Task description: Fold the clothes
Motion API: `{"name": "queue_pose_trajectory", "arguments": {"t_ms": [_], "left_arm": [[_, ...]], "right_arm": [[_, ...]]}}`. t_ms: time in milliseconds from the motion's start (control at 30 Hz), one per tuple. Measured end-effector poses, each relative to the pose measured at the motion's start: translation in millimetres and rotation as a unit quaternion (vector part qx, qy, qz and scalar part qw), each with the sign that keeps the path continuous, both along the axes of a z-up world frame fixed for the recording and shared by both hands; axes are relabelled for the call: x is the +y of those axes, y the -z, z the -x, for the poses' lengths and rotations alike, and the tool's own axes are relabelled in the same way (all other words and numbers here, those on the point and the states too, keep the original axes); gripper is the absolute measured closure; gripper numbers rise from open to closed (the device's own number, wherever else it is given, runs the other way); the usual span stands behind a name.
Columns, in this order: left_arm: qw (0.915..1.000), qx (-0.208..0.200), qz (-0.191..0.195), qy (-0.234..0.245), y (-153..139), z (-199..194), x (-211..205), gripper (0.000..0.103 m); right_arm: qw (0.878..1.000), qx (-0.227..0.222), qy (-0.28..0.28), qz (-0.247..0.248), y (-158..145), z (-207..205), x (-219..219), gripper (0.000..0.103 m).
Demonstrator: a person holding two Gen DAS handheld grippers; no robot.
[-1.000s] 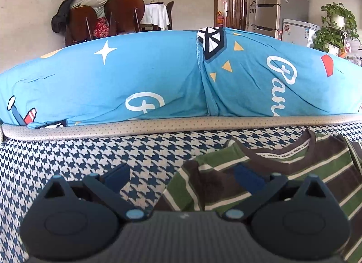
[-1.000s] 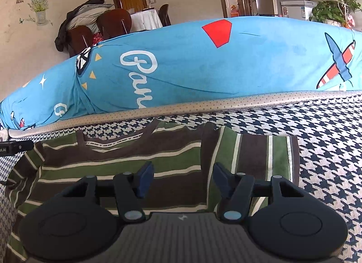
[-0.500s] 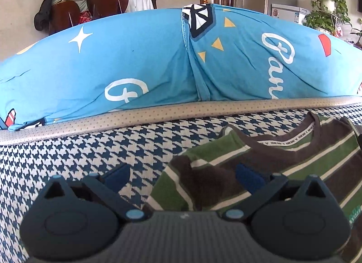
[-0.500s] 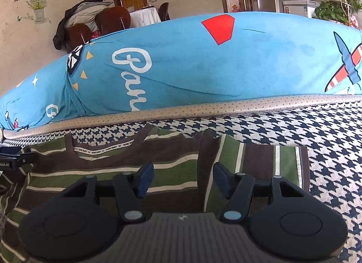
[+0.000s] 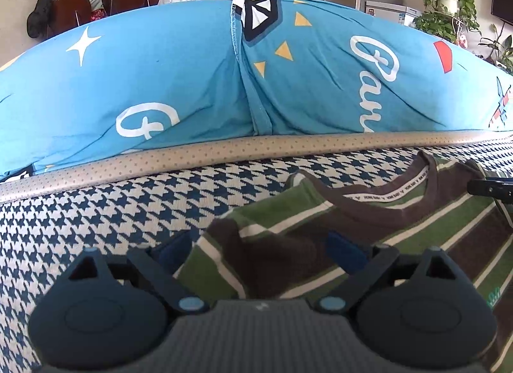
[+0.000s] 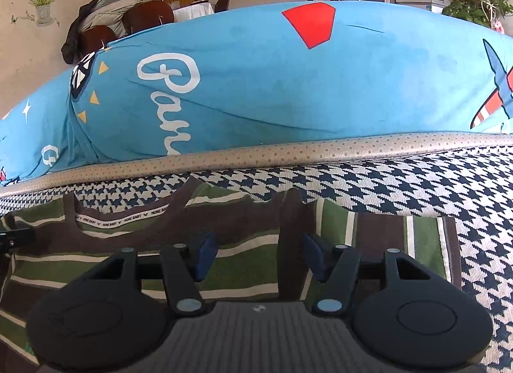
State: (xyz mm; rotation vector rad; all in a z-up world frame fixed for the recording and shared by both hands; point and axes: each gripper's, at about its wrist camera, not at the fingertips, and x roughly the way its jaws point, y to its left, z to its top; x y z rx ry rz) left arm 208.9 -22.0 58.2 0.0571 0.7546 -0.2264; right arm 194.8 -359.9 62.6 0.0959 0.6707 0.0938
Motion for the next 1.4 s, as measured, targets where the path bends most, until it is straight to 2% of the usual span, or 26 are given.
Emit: {"name": "queue_pose_trajectory", "arguments": {"t_ms": [33,200,267,333,367,400,467,667,867,1167,1267,1400], "left_arm": [[1.0,0.005,0.003,0.003,1,-1,0,0.017],[0.9997,0.019,0.009,0.011,5,-4,0,0.047],[0.9997,0.019,0.011,0.012,5,-4,0,0.055],[0.9996,0.02,0.015,0.015,4,-4,0,0.069],[0.9995,0.02,0.015,0.018,3,-4,-1,0.08],[0.9995,0.02,0.012,0.021,3,-4,-3,0.085],[0.9996,0.013,-0.004,0.026,4,-2,-10,0.089],[0.9972,-0.031,-0.066,0.017,1,8,-33,0.093],[0.9894,-0.087,-0.116,-0.007,-11,11,-46,0.093],[0.982,-0.135,-0.125,-0.044,-31,-1,-52,0.093],[0.9824,-0.119,-0.132,-0.058,-21,-8,-50,0.093],[0.9826,-0.087,-0.145,-0.076,-3,-16,-46,0.088]], "right_arm": [[1.0,-0.001,-0.002,0.005,0,-1,1,0.046],[1.0,-0.007,-0.001,0.016,2,-3,4,0.062],[1.0,-0.009,0.006,0.016,2,-3,2,0.073],[1.0,-0.011,0.009,0.017,2,-3,2,0.082],[1.0,-0.013,0.01,0.019,3,-3,1,0.084],[1.0,-0.014,0.01,0.02,3,-3,1,0.084],[1.0,-0.016,0.009,0.023,3,-3,2,0.089],[0.999,-0.02,0.015,0.028,2,-3,4,0.093],[0.999,-0.032,0.025,0.017,-3,-1,2,0.094],[0.994,-0.079,0.072,0.0,-24,-6,3,0.095],[0.992,-0.09,0.086,0.001,-27,-9,3,0.097],[0.994,-0.053,0.095,0.019,-12,-15,3,0.097]]}}
